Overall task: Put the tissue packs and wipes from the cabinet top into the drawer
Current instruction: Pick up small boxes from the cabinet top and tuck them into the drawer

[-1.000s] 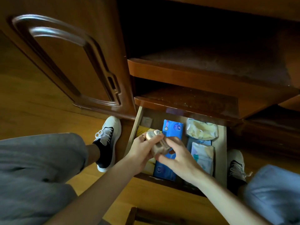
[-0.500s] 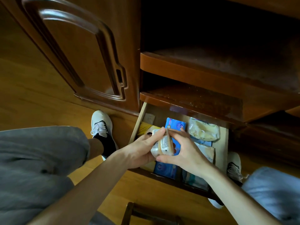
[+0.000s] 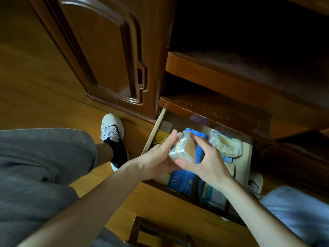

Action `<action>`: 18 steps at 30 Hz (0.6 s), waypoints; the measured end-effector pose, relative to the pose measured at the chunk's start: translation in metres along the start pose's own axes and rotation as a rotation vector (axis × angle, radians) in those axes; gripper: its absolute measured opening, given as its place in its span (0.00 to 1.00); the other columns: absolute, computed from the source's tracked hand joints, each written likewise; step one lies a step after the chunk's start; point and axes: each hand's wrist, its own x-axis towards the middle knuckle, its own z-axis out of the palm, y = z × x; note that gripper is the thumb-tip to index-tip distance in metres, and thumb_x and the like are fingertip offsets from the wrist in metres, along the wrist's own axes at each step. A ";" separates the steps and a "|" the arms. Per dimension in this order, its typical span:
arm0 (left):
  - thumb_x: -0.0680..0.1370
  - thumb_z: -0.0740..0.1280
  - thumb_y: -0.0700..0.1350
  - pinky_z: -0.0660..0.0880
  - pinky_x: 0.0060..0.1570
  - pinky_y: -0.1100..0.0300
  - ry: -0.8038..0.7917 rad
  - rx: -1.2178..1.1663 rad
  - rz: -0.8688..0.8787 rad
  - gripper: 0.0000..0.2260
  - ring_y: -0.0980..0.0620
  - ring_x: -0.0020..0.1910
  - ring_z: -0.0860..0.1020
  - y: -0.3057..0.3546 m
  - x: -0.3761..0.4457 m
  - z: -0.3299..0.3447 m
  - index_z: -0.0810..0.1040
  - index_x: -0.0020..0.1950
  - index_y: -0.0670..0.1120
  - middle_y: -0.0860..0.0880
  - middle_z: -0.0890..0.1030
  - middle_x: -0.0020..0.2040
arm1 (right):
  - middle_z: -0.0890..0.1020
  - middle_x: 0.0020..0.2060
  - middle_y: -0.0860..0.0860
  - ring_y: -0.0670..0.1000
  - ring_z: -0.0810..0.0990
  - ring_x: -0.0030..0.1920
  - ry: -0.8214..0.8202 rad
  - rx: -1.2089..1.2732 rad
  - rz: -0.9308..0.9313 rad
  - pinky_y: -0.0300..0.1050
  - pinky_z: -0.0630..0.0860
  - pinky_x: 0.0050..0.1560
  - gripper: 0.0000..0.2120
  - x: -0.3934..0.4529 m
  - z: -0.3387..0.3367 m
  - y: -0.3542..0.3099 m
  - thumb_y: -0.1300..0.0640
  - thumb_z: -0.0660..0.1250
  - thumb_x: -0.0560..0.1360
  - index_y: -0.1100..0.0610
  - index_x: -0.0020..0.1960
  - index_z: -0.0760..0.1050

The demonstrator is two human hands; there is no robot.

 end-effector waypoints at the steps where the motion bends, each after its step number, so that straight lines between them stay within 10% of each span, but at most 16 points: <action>1: 0.76 0.63 0.68 0.83 0.46 0.58 0.093 0.054 0.029 0.27 0.53 0.48 0.86 0.000 0.004 -0.004 0.77 0.63 0.48 0.51 0.88 0.48 | 0.75 0.64 0.31 0.36 0.74 0.65 0.016 -0.028 0.036 0.37 0.76 0.58 0.45 0.009 -0.001 0.004 0.23 0.73 0.61 0.33 0.74 0.64; 3: 0.74 0.65 0.69 0.81 0.55 0.53 0.371 0.296 0.090 0.33 0.50 0.53 0.84 0.000 0.010 -0.022 0.73 0.69 0.47 0.50 0.85 0.54 | 0.74 0.64 0.28 0.28 0.73 0.62 0.017 -0.100 0.090 0.29 0.72 0.55 0.47 0.032 -0.003 0.015 0.24 0.73 0.62 0.37 0.76 0.62; 6: 0.79 0.66 0.58 0.76 0.38 0.56 0.671 0.791 0.113 0.24 0.46 0.47 0.81 -0.004 0.017 -0.056 0.73 0.66 0.41 0.47 0.82 0.50 | 0.74 0.73 0.44 0.45 0.74 0.70 -0.027 -0.214 0.186 0.43 0.72 0.64 0.48 0.075 0.006 0.035 0.31 0.75 0.66 0.46 0.79 0.62; 12: 0.83 0.61 0.49 0.78 0.48 0.51 0.695 1.235 0.042 0.14 0.43 0.54 0.78 -0.027 0.020 -0.074 0.78 0.66 0.49 0.46 0.77 0.58 | 0.74 0.72 0.53 0.57 0.71 0.72 -0.012 -0.340 0.257 0.53 0.70 0.67 0.43 0.142 0.036 0.050 0.38 0.76 0.70 0.52 0.78 0.65; 18: 0.81 0.66 0.48 0.69 0.34 0.57 0.776 1.345 0.092 0.08 0.46 0.41 0.80 -0.023 0.029 -0.088 0.84 0.57 0.51 0.51 0.81 0.44 | 0.73 0.71 0.61 0.61 0.73 0.69 -0.063 -0.319 0.384 0.53 0.73 0.65 0.39 0.190 0.066 0.061 0.57 0.76 0.73 0.56 0.80 0.61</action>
